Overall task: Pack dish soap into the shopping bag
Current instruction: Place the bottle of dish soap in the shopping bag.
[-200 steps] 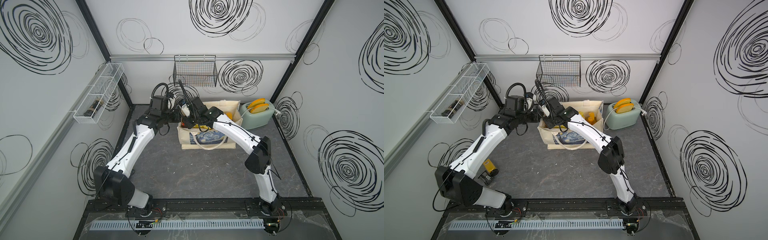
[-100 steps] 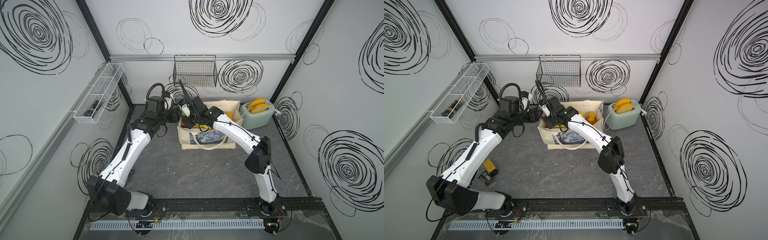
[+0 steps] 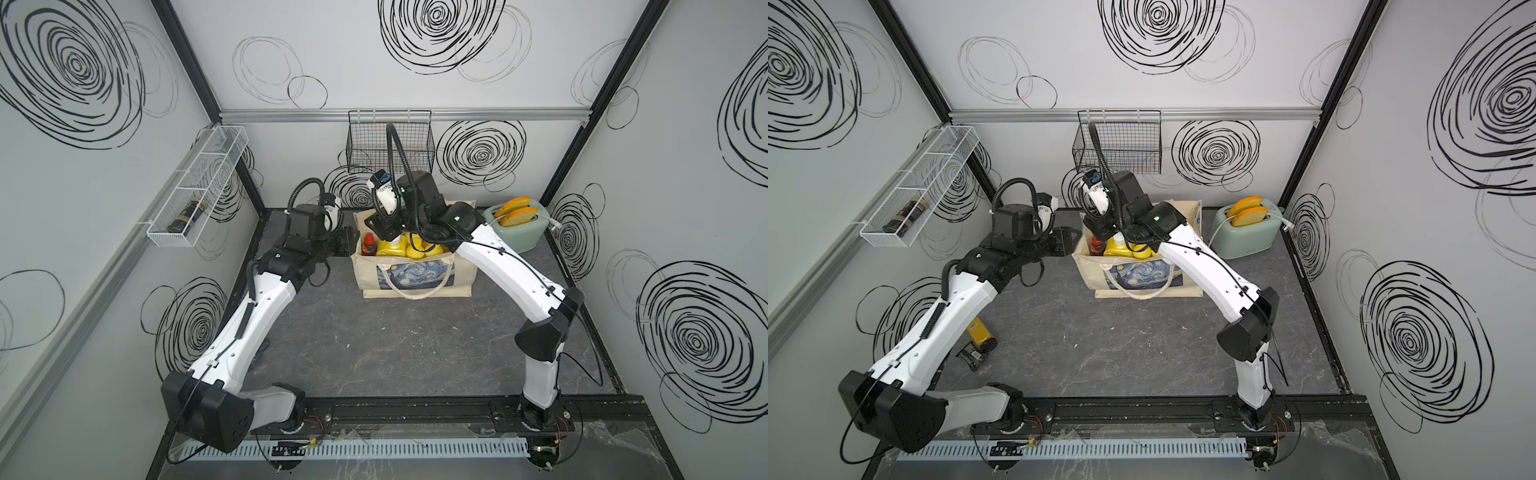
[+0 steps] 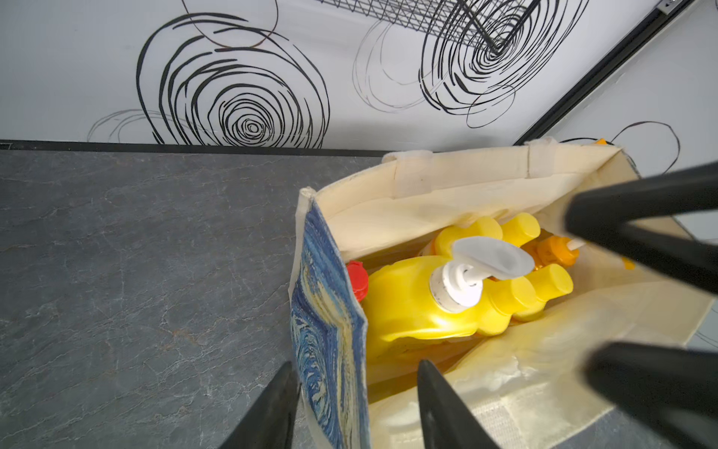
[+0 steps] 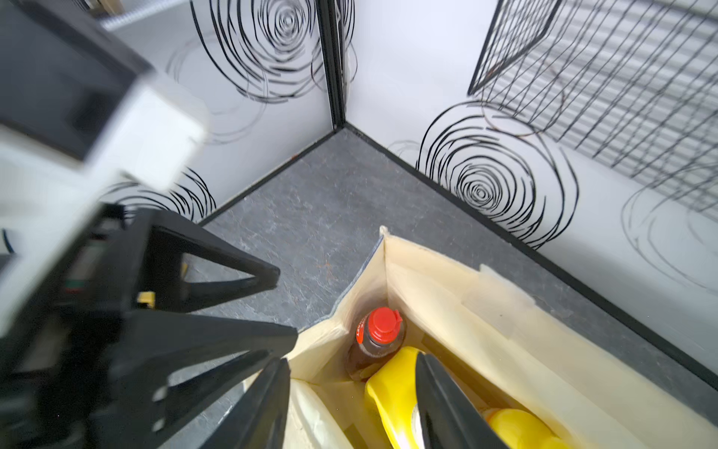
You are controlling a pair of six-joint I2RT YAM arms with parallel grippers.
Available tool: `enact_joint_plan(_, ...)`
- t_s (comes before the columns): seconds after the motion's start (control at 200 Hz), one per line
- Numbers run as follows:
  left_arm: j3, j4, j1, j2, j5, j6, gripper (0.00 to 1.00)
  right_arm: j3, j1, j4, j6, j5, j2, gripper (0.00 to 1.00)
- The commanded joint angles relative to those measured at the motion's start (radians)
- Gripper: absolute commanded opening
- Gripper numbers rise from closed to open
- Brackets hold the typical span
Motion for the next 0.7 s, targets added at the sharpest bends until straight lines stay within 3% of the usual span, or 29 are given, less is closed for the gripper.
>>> enact_joint_plan(0.0,-0.005,0.005,0.004,-0.027,-0.021,0.01,0.55,-0.007,-0.013,0.024,-0.002,0.025,-0.081,0.59)
enact_joint_plan(0.17,0.049,-0.039,0.005,-0.015,-0.045,0.017,0.63,-0.103,-0.092,0.008,0.006,0.091,-0.224,0.62)
enact_joint_plan(0.335,0.082,-0.057,0.003,0.019,-0.047,0.019,0.76,-0.278,-0.299,0.0,0.07,0.083,-0.367,0.64)
enact_joint_plan(0.54,0.091,-0.045,-0.03,0.071,-0.087,0.007,0.79,-0.461,-0.529,0.012,0.099,0.047,-0.443,0.64)
enact_joint_plan(0.695,0.095,-0.044,-0.07,0.103,-0.135,0.009,0.8,-0.525,-0.583,0.032,0.095,0.011,-0.442,0.6)
